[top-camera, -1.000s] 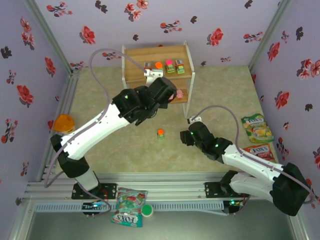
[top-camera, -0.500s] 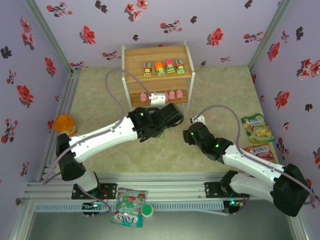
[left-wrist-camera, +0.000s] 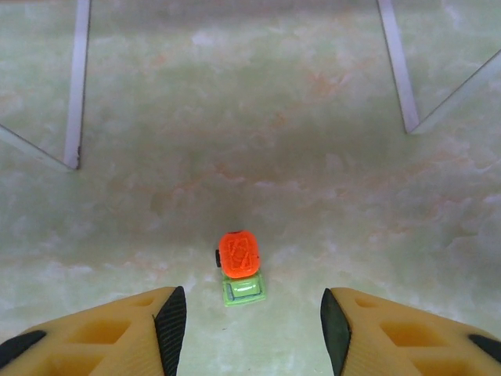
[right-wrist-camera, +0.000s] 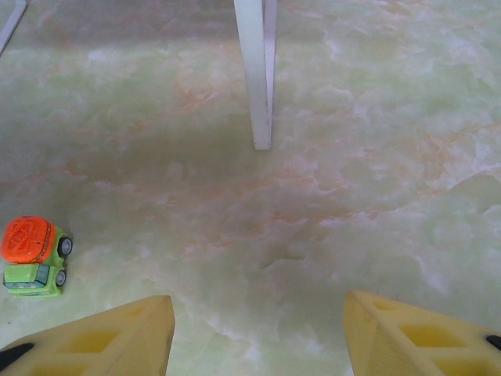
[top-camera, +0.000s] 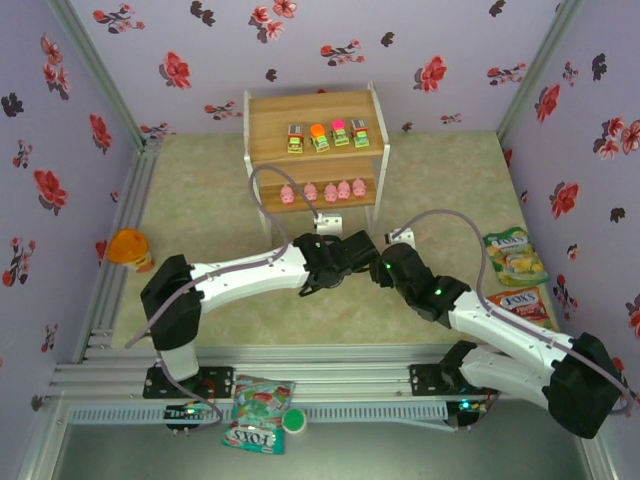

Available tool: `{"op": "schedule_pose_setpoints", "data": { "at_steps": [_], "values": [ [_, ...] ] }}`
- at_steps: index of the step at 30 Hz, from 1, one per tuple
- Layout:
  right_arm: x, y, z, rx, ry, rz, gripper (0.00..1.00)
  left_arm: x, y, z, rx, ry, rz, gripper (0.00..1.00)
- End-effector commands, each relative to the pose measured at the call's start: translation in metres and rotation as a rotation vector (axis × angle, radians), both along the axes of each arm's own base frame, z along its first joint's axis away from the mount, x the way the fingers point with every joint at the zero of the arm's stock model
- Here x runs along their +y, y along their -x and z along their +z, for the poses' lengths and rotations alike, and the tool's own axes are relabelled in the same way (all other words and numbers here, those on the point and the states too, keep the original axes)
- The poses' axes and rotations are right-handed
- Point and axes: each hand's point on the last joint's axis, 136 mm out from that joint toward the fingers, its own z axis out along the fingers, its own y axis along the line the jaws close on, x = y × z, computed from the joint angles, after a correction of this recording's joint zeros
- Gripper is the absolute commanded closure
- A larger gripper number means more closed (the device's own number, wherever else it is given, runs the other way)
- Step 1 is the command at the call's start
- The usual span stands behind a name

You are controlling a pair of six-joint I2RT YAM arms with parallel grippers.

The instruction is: Place and organize the plastic toys onto the shelf

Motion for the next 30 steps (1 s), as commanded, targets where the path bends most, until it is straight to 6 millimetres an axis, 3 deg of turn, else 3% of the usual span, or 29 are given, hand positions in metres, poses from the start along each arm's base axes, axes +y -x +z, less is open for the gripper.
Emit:
{"op": "schedule_pose_setpoints", "data": {
  "at_steps": [1, 10, 30],
  "values": [
    [-0.008, -0.001, 0.001, -0.004, 0.002, -0.038, 0.4, -0.008, 0.001, -0.016, 0.015, 0.025, 0.025, 0.47],
    [-0.01, -0.001, -0.001, -0.002, -0.002, -0.047, 0.4, -0.003, 0.002, -0.064, 0.125, 0.058, 0.079, 0.46],
    [-0.029, -0.005, -0.002, -0.005, -0.002, -0.13, 0.4, 0.015, -0.004, -0.103, 0.188, 0.042, 0.148, 0.47]
  ]
}}
